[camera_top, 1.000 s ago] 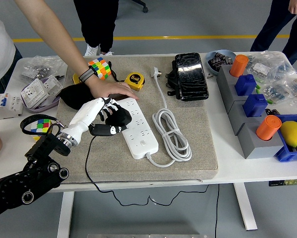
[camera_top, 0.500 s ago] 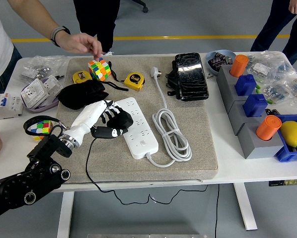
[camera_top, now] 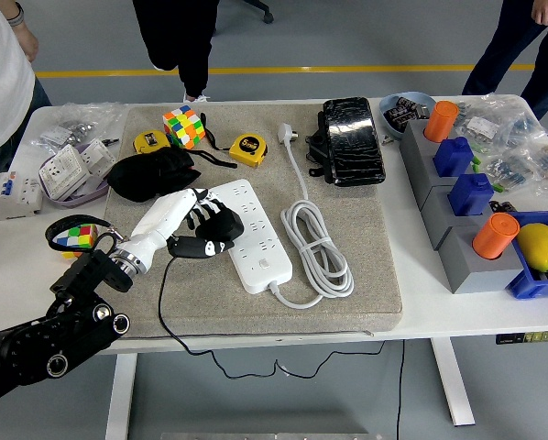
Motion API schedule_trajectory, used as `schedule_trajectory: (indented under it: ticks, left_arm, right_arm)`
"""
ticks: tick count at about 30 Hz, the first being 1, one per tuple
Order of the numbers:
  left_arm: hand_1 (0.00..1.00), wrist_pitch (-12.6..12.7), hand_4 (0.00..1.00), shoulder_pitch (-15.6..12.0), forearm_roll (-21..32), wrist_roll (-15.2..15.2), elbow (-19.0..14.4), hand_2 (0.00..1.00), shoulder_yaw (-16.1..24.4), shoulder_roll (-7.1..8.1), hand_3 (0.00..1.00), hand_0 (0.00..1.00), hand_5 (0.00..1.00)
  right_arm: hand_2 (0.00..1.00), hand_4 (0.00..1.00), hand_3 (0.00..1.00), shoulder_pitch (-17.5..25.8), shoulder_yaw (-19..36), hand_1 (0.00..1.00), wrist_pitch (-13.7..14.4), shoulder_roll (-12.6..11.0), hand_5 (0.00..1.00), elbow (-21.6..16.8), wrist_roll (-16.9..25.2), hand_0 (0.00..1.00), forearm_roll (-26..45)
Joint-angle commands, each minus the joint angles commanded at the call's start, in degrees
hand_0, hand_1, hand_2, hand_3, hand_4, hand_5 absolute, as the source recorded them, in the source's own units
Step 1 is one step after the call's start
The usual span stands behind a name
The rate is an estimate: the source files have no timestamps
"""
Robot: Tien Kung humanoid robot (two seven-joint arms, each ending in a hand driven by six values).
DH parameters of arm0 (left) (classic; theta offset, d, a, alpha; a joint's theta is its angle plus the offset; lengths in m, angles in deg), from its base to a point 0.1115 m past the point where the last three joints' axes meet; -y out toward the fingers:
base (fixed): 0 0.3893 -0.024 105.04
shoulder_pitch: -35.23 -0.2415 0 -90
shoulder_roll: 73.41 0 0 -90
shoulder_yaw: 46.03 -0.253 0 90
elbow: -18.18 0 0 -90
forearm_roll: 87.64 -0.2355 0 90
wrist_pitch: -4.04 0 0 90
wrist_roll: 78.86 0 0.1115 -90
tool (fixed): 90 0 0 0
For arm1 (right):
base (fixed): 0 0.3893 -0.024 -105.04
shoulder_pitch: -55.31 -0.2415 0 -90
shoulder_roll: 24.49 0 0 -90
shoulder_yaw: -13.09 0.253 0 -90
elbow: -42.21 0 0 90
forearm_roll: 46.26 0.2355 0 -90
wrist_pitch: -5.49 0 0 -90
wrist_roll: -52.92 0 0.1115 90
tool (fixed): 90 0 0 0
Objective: Put the plug near the board,insert it into the board,press the button,pull the plug out
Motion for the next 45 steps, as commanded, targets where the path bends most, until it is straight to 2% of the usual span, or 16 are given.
schedule_trajectory:
  ticks: [23,38,44,45]
  left_arm:
    - [0.422,1.3,0.788,0.5,-0.6,-0.2,1.9,0.429,-0.9,-0.52,0.543,0.279,0.002]
    - [0.422,1.3,0.790,0.5,-1.0,-0.6,2.5,0.431,-1.3,-0.66,0.543,0.279,0.002]
    - [0.430,1.3,0.790,0.5,-0.6,-0.6,2.5,0.439,-1.2,-0.65,0.544,0.286,0.002]
    - [0.439,1.3,0.816,0.5,-0.7,-0.6,2.6,0.465,-1.2,-0.66,0.552,0.288,0.002]
  right_arm:
    - [0.627,0.917,0.537,0.0,0.0,0.648,0.0,-0.1,0.475,-0.1,0.0,0.569,0.0]
    - [0.627,0.918,0.537,0.0,0.0,0.648,0.0,-0.1,0.476,-0.1,0.0,0.568,0.0]
    - [0.627,0.918,0.537,0.0,0.0,0.647,0.0,-0.1,0.476,-0.2,0.0,0.569,0.0]
    - [0.627,0.918,0.537,0.0,0.0,0.647,0.0,-0.1,0.475,-0.2,0.0,0.568,0.0]
